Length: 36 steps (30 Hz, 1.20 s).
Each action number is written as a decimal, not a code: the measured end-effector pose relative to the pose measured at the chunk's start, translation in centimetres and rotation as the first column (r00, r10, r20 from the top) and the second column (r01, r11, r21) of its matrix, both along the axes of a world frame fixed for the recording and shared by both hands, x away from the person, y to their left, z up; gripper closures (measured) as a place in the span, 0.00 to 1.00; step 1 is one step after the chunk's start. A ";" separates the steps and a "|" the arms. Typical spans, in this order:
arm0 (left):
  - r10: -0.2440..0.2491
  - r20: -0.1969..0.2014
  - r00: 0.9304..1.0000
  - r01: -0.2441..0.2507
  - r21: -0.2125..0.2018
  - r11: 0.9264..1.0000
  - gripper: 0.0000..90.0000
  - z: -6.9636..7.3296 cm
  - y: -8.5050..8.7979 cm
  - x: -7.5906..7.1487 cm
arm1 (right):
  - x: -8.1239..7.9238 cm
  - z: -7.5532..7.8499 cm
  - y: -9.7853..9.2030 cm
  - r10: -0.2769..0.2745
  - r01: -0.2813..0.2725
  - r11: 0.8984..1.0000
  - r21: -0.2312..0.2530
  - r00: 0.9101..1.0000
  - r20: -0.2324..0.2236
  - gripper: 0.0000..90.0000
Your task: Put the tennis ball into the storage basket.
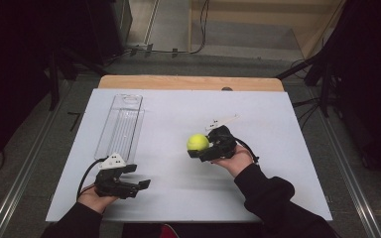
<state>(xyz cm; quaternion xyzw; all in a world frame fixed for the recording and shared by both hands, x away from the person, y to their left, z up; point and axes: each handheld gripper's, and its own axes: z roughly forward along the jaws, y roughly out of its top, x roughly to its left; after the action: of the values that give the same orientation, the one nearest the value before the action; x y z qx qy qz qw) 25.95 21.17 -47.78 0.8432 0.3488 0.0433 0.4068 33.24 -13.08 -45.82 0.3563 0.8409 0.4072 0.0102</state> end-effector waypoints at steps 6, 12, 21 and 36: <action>-0.004 0.002 1.000 0.004 0.000 1.000 0.23 0.0 0.0 0.0 | 0.3 0.1 0.6 0.008 -0.008 1.000 0.005 1.000 0.001 0.26; -0.005 0.003 1.000 0.005 0.002 1.000 0.23 0.0 0.0 0.0 | 0.8 0.4 1.2 0.007 -0.007 1.000 0.009 1.000 -0.001 0.26; -0.005 0.003 1.000 0.005 0.000 1.000 0.23 0.0 0.0 0.0 | 1.5 0.7 2.2 0.014 -0.014 1.000 0.013 1.000 -0.005 0.26; -0.001 0.001 1.000 0.001 0.002 1.000 0.23 0.0 0.1 0.1 | 2.9 1.1 4.4 0.032 -0.032 0.999 0.003 0.999 0.013 0.26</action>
<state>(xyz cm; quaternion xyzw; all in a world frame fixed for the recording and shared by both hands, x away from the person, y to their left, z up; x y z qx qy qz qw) 26.02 21.24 -47.78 0.8437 0.3483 0.0436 0.4063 36.17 -8.66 -44.74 0.3401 0.8459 0.4107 0.0085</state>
